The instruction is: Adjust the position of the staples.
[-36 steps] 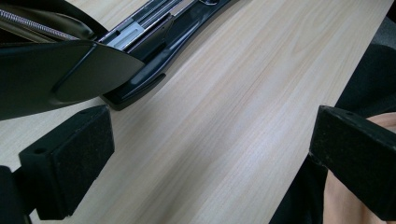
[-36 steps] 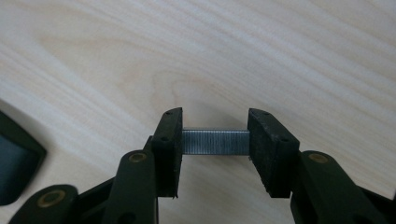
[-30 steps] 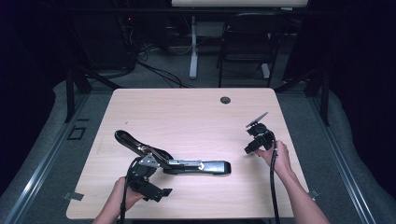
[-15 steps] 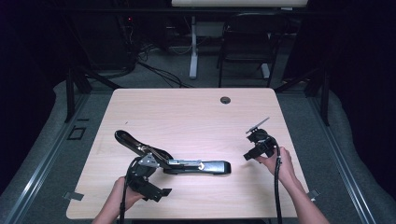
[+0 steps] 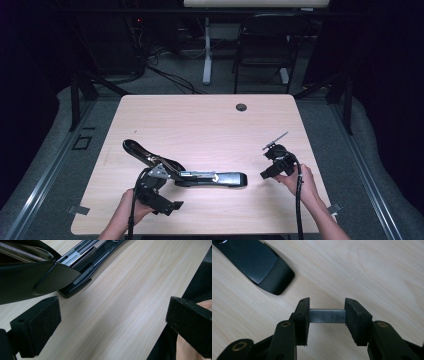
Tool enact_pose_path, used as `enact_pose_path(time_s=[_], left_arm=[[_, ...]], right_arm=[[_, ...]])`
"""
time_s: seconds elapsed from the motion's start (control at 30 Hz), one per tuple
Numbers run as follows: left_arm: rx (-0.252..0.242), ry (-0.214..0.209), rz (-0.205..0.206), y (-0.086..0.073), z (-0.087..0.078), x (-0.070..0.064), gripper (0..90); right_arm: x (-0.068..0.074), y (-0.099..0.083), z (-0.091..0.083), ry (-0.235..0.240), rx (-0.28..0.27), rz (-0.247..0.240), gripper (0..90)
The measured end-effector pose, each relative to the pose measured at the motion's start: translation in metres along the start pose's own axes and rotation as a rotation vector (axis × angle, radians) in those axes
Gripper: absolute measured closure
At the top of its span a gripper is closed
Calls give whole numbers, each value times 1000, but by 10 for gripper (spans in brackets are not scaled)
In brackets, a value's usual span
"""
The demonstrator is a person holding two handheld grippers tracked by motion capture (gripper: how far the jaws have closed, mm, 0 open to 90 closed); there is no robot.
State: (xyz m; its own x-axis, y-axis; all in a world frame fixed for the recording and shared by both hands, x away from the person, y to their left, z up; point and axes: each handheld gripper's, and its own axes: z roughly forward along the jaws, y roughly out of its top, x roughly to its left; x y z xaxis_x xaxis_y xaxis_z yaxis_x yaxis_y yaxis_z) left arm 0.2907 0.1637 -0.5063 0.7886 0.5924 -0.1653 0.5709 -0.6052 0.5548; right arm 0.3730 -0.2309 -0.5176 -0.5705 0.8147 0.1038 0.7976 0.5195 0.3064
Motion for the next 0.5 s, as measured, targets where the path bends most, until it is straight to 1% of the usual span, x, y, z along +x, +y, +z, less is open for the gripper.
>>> enact_pose_path(time_s=[0.03, 0.13, 0.2, 0.23, 0.27, 0.3, 0.33, 0.37, 0.4, 0.43, 0.47, 0.5], left_arm=[[3, 0, 1, 0, 0, 0, 2], [10, 3, 7, 0, 1, 0, 2], [11, 3, 7, 0, 1, 0, 2], [7, 2, 4, 0, 1, 0, 2], [7, 2, 4, 0, 1, 0, 2], [8, 2, 5, 0, 1, 0, 2], [8, 2, 4, 0, 1, 0, 2], [10, 2, 3, 0, 1, 1, 2], [11, 3, 3, 0, 1, 1, 1], [10, 4, 3, 0, 1, 1, 1], [10, 4, 3, 0, 1, 1, 2], [10, 4, 3, 0, 1, 0, 2]], right_arm=[[2, 0, 1, -7, 19, -13, 569], [6, -2, 5, -9, 32, -31, 569], [7, -1, 5, -3, 45, -44, 568], [8, -1, 6, 2, 38, -42, 569], [9, -1, 6, 1, 40, -52, 568], [10, -1, 7, 22, 33, -51, 568], [10, -1, 6, 24, 55, -70, 568], [13, -2, 9, 24, 15, -46, 568], [12, -1, 7, 21, 47, -85, 568], [13, -1, 8, 33, 43, -89, 568], [14, 0, 8, 24, 53, -98, 568], [15, 0, 9, 29, 54, -99, 568]])
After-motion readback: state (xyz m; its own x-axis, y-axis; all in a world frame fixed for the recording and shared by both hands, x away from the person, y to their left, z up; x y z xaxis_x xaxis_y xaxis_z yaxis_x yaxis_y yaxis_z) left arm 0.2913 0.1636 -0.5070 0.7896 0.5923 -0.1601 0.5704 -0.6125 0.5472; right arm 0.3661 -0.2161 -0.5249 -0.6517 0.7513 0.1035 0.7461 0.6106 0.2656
